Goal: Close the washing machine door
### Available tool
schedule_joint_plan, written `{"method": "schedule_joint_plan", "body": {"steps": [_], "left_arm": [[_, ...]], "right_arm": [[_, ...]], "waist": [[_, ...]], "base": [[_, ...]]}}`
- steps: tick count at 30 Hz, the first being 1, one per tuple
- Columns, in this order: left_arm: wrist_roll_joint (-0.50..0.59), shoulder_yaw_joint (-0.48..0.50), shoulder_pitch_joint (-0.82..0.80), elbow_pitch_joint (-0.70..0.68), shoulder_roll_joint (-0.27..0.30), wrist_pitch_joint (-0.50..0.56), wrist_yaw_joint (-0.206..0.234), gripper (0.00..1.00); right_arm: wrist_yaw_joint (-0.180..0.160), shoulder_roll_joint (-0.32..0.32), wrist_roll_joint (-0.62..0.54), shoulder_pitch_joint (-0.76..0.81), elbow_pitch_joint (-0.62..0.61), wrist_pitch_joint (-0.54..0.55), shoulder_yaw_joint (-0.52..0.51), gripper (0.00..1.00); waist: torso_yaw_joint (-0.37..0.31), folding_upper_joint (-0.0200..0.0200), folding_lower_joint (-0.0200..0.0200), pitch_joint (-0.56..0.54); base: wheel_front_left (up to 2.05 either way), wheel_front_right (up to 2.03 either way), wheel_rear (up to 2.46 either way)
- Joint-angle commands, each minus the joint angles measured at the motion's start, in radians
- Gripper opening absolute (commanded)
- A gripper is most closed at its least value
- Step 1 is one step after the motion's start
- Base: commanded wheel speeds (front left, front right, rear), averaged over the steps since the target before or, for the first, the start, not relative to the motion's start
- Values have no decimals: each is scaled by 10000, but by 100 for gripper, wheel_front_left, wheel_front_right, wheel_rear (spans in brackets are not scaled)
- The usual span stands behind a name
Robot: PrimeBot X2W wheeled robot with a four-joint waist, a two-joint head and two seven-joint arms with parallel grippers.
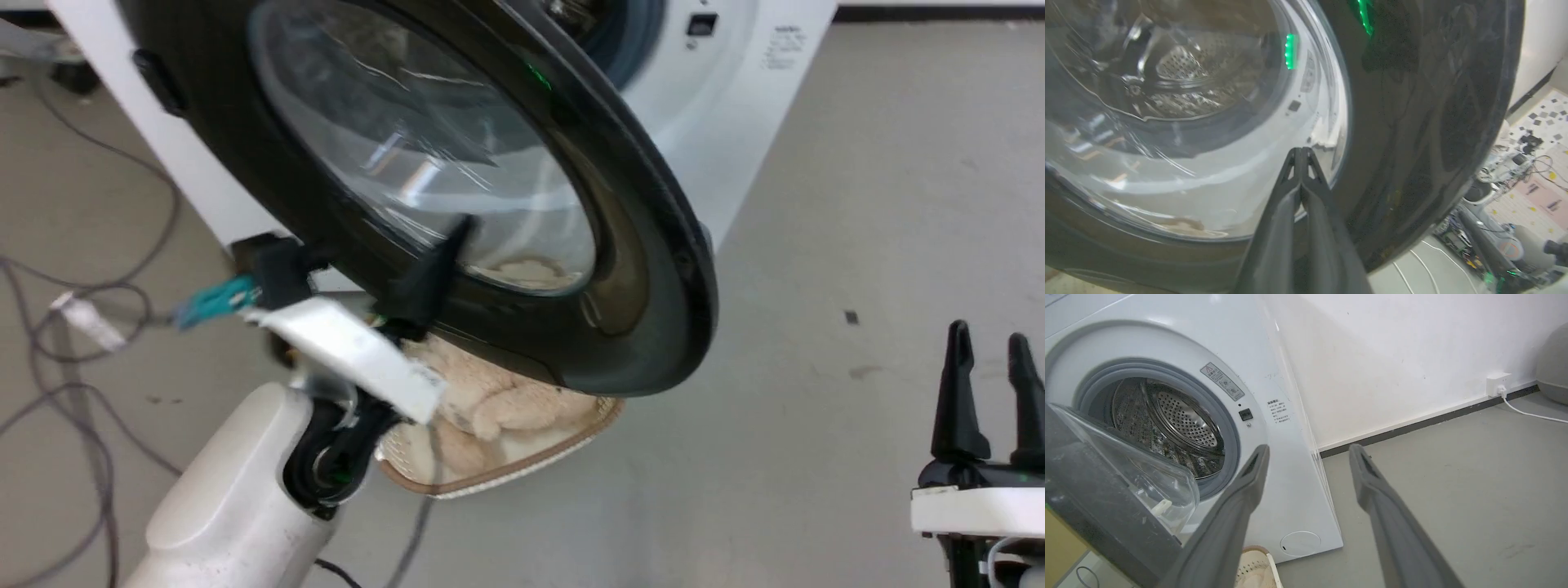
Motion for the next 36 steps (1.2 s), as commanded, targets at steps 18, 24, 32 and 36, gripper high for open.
{"method": "schedule_joint_plan", "body": {"steps": [18, 24, 32, 36], "left_arm": [[7242, 2980, 2344, -1061, -203, -2014, 3775, 100], [8051, 3767, 3583, -1426, -580, -2015, 3980, 100], [8314, 4814, 4628, -1557, -1226, -2016, 3331, 100], [8546, 5054, 4734, -1622, -1553, -2016, 3080, 100]], "right_arm": [[10, -1, -960, -733, -2431, -46, 456, 100], [10, -1, -1255, -1181, -3163, -46, 1479, 100], [10, -648, -1799, -1522, -3422, -46, 4198, 0], [10, -1298, -1791, -1547, -2891, -46, 5241, 0]], "waist": [[1175, 0, 0, -1119], [1334, 0, 0, -1237], [1611, 0, 0, -1267], [1705, 0, 0, -1213]], "base": [[0, 0, 0], [0, 0, 0], [0, 0, 0], [0, 0, 0]]}}
